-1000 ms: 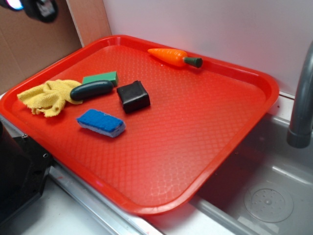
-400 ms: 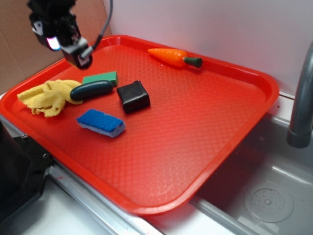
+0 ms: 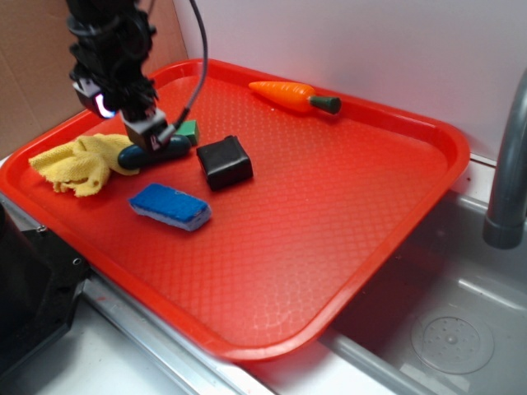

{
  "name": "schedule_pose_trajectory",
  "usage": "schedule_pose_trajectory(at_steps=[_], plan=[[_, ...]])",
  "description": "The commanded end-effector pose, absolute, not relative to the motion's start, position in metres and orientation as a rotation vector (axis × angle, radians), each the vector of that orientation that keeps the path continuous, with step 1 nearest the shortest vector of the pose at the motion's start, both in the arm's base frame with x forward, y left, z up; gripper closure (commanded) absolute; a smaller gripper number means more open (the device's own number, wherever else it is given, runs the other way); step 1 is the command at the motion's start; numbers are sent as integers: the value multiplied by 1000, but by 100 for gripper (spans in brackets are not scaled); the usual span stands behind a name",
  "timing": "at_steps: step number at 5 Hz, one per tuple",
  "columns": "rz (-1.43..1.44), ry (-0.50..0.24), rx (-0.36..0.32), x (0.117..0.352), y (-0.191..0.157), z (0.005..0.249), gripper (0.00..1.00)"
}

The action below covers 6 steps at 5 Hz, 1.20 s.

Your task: Grab the plastic pickle.

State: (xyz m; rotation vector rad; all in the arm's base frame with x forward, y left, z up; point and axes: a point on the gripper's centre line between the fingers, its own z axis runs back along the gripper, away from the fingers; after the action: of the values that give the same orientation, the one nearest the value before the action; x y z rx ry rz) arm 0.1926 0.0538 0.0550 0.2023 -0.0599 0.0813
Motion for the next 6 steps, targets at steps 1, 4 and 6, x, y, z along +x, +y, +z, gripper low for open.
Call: schedule_pose_trajectory(at_steps=[1, 4, 6], plan=[[69, -42, 182, 201, 63, 34, 0], [69, -39, 180, 201, 61, 29, 100], [141, -11, 199, 209, 55, 80, 100]])
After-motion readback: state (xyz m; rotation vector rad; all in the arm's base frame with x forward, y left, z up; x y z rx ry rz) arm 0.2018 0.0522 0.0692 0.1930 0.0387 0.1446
